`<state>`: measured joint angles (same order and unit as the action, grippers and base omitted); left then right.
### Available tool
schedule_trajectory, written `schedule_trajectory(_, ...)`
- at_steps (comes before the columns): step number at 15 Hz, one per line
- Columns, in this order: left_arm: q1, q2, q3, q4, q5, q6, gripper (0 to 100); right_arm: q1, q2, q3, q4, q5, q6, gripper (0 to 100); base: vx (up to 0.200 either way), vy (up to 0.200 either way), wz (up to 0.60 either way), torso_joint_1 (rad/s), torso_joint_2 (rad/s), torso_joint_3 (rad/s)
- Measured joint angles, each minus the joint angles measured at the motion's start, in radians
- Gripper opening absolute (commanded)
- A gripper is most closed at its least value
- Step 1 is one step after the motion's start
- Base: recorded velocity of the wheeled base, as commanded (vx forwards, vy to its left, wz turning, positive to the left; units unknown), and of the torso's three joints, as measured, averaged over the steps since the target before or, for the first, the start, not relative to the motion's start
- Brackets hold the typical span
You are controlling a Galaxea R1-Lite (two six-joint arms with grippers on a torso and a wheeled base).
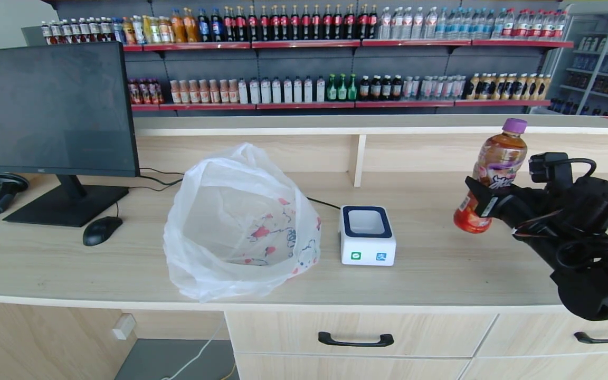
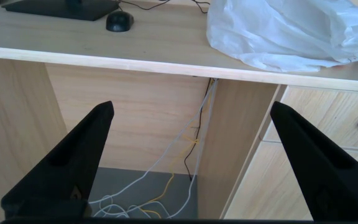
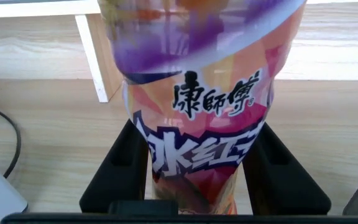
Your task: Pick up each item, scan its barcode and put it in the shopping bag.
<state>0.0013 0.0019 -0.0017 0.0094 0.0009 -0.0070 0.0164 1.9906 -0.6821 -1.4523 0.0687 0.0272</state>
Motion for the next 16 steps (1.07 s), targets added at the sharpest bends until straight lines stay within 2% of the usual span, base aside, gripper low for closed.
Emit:
schedule_trajectory(4, 0.000, 0.000, 0.000, 0.000, 0.000, 0.000, 100, 0.018, -0.094, 0.118, 0.000, -0.003, 0.000, 0, 0.000, 0.000, 0.00, 0.000, 0.00, 0.000)
schedule_trajectory(11, 0.000, 0.000, 0.000, 0.000, 0.000, 0.000, 100, 0.089, -0.383, 0.353, 0.001, -0.002, 0.010, 0, 0.000, 0.000, 0.00, 0.000, 0.00, 0.000)
schedule_trajectory(16, 0.000, 0.000, 0.000, 0.000, 0.000, 0.000, 100, 0.104, -0.598, 0.513, 0.004, 0.000, 0.012, 0, 0.000, 0.000, 0.00, 0.000, 0.00, 0.000)
